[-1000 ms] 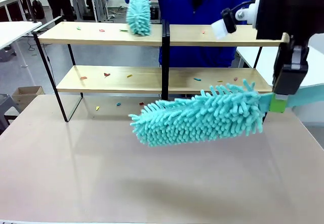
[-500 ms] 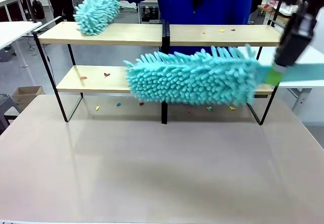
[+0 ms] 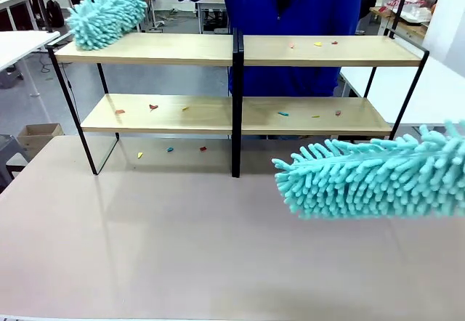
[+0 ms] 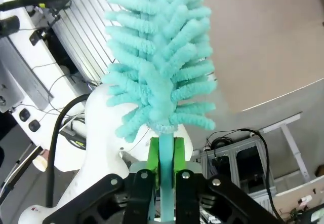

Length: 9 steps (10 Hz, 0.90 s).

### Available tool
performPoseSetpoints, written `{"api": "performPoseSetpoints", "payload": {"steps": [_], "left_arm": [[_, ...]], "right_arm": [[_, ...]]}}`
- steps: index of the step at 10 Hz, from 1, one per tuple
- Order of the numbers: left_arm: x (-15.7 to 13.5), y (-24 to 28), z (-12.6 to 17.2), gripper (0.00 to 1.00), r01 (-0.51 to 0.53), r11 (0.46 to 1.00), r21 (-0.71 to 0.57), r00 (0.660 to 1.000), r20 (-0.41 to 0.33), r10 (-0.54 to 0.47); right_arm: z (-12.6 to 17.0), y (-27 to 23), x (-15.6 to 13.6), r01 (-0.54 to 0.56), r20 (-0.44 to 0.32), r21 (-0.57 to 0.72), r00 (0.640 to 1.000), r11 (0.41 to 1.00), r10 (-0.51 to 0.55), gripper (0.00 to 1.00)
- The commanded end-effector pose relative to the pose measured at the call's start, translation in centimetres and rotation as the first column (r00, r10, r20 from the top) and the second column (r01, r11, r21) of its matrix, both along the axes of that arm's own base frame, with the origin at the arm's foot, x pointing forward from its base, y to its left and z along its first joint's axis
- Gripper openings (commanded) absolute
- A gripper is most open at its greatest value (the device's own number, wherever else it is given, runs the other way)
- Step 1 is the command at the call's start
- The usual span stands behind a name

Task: Clean the shelves.
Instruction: Clean a randomly selected level of the Shelf with the Duster.

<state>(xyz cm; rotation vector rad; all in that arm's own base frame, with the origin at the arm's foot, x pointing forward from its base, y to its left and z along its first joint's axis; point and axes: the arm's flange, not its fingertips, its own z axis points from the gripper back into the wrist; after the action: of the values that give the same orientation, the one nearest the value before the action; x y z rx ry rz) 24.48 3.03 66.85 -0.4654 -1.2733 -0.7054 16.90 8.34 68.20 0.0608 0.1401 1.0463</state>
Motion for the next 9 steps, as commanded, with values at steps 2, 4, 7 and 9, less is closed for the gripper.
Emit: {"api": "performPoseSetpoints", "payload": {"steps": [2,4,7,9], "left_arm": [[0.1,-0.2,-0.2,1.00,-0.008,1.000,0.001,1.000,-0.005,0.008],[0.1,-0.2,-0.2,1.00,-0.008,1.000,0.001,1.000,-0.005,0.008],[0.1,-0.2,-0.2,1.00,-0.008,1.000,0.001,1.000,-0.005,0.008],[0.1,-0.2,-0.2,1.00,-0.008,1.000,0.001,1.000,-0.005,0.008]], "right_arm": [[-2.4,3.8,3.3,-0.004,-0.012,-0.022,1.000,1.000,0.003,0.12],[-3.1,7.9,5.2,0.047,0.004,0.004,0.999,0.999,-0.047,0.12],[-5.5,18.6,7.7,0.417,0.016,0.055,0.908,0.907,-0.418,0.12],[-6.4,23.9,8.0,0.460,0.168,0.125,0.863,0.879,-0.476,0.12]]}}
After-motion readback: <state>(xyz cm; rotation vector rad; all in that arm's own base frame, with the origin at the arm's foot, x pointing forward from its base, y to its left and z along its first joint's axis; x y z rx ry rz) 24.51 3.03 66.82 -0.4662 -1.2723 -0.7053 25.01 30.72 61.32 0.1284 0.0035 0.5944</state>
